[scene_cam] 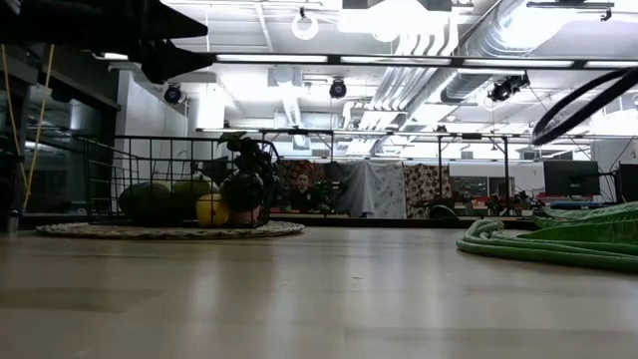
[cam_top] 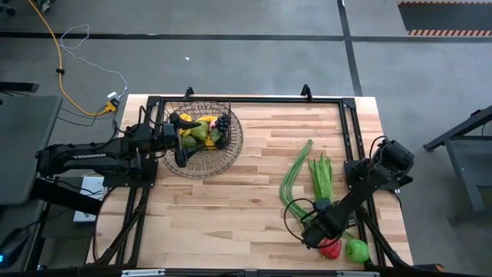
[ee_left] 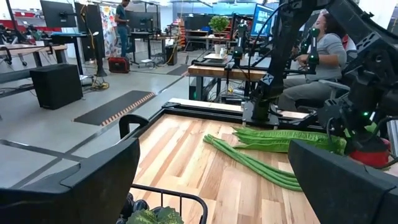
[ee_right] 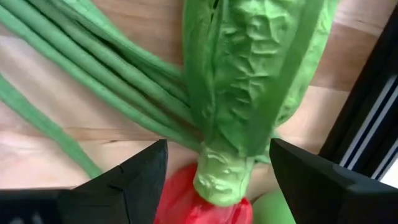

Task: Build produce basket
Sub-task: Put the green leaf lettuce into the wire basket

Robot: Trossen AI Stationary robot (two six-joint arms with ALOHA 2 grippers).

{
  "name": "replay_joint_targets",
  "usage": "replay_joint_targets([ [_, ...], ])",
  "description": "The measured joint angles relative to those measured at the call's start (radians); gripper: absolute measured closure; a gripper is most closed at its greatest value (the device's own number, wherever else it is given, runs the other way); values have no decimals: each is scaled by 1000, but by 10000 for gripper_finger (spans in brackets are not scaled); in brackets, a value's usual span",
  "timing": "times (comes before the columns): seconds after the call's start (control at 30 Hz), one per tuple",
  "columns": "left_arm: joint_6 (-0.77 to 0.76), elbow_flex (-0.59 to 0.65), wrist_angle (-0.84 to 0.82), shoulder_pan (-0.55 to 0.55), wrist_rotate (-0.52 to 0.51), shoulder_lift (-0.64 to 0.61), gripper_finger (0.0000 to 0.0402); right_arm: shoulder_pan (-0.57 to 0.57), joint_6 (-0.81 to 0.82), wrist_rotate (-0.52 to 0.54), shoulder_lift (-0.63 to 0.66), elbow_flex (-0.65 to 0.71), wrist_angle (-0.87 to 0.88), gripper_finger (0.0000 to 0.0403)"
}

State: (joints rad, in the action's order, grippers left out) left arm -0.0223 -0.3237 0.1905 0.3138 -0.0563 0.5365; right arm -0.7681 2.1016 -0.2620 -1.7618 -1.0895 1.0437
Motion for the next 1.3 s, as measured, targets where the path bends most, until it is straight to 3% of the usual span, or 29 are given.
replay_joint_targets([
  [0.2,0,0,0,0,0,0,2,0,3,-1,0,36,-13,161],
  [0.5,18,0,5,0,0,0,2,0,-48,-24,2,31,6,289],
  [0.67,16,0,26,0,0,0,2,0,-130,-37,4,-36,146,358],
  [0.77,16,0,26,0,0,0,2,0,-167,-4,26,-107,290,373],
  [0.87,18,0,27,0,0,0,2,-1,-190,123,64,-196,401,373],
  [1.03,17,0,40,0,0,0,2,-14,-251,506,122,-282,367,373],
  [1.17,6,0,42,0,14,0,2,18,-384,755,134,-258,271,373],
  [1.3,-33,0,65,0,97,0,2,108,-622,907,134,-153,58,373],
])
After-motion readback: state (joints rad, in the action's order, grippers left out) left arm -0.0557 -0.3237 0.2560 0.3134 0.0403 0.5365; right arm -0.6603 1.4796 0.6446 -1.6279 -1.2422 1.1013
